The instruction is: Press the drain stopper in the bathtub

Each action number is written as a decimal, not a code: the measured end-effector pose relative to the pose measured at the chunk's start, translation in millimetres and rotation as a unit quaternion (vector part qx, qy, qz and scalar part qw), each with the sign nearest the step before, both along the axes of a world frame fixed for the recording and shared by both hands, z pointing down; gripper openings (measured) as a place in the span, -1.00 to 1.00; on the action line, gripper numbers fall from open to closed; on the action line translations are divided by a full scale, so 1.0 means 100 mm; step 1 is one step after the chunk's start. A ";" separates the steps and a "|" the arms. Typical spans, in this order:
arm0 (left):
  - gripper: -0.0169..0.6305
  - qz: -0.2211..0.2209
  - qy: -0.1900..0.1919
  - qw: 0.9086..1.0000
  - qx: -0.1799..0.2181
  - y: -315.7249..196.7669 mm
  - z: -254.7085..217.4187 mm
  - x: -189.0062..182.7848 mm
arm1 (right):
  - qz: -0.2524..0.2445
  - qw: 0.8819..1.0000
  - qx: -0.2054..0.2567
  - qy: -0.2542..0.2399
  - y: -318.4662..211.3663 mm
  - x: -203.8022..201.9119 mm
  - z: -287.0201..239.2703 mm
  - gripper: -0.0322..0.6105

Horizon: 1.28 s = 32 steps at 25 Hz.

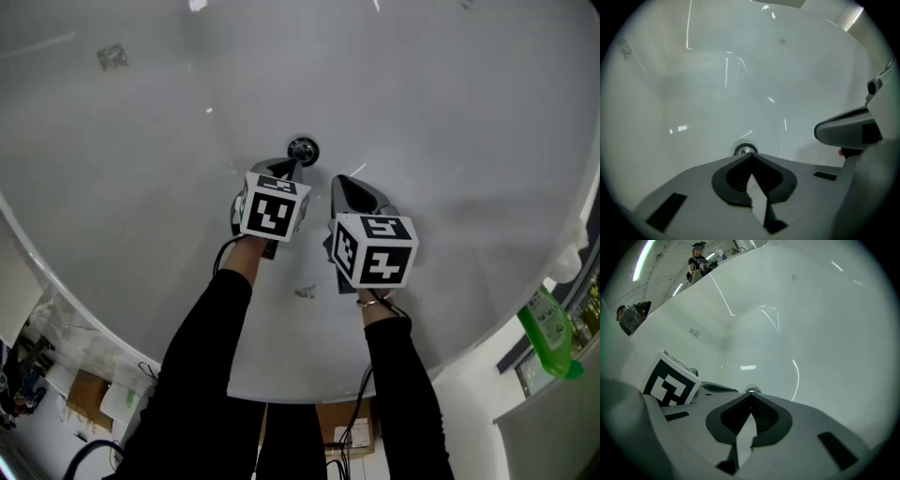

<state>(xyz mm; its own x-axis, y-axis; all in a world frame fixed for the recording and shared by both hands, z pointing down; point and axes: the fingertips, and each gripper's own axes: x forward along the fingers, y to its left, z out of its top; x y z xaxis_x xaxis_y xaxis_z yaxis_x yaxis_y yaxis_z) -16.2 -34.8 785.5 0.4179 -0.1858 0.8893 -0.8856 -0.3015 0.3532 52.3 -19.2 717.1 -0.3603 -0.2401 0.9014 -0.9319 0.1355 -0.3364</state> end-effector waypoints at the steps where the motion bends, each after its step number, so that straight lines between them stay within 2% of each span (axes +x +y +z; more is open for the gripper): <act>1: -0.93 -0.001 0.001 1.000 0.003 -0.02 -0.06 0.00 | -0.003 1.000 0.001 0.001 0.00 -0.01 -0.03 -0.89; 11: -0.93 -0.006 0.011 1.000 0.028 -0.13 -0.69 -0.09 | -0.011 1.000 0.016 0.008 -0.06 -0.05 -0.44 -0.89; 20: -0.93 -0.016 0.024 0.997 0.074 -0.20 -1.43 -0.07 | -0.014 0.999 0.041 -0.003 -0.04 -0.01 -0.91 -0.89; 32: -0.93 -0.031 0.033 0.994 0.099 0.00 -2.15 -0.18 | -0.016 0.998 0.062 -0.008 0.14 0.02 -1.44 -0.89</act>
<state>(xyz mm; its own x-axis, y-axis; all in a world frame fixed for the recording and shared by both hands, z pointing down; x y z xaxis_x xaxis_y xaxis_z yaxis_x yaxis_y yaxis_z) -34.7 -35.0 570.7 0.4556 -0.3814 0.8043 -0.8820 -0.3159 0.3498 54.7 -5.2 572.7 -0.3841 -0.3373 0.8595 -0.9209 0.2068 -0.3304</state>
